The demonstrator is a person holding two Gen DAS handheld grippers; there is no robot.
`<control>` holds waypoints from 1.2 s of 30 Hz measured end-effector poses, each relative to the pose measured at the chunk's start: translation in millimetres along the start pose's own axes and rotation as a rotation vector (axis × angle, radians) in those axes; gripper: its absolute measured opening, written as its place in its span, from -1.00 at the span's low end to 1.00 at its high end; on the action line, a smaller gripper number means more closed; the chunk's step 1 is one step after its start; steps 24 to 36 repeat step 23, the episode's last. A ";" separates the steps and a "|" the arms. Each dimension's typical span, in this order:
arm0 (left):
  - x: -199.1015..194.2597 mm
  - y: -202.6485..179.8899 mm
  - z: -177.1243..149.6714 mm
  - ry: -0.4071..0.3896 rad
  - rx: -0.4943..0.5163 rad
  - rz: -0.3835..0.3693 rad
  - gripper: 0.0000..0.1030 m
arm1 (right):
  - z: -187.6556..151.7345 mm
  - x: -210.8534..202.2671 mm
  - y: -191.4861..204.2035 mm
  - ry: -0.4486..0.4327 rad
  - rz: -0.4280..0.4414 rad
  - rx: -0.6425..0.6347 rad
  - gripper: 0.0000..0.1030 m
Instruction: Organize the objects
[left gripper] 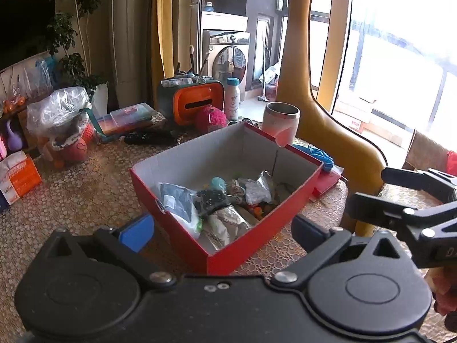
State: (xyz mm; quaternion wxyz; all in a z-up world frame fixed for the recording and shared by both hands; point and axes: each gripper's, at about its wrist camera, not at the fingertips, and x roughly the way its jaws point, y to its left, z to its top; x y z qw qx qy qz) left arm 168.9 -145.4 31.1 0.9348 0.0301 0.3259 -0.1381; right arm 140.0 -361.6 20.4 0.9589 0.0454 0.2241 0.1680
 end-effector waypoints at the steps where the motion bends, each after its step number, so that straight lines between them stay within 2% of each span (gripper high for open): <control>1: 0.0 -1.5 -0.7 0.001 -0.001 0.000 0.99 | -1.8 -1.0 -1.8 0.002 -0.008 0.002 0.99; 17: 7.7 -7.9 -18.9 0.045 -0.014 -0.021 0.99 | -22.1 -0.9 -1.7 0.053 -0.006 0.012 0.99; 36: 6.4 -7.5 -20.0 0.051 -0.024 -0.039 0.99 | -23.6 -0.4 -4.5 0.069 0.010 0.043 0.99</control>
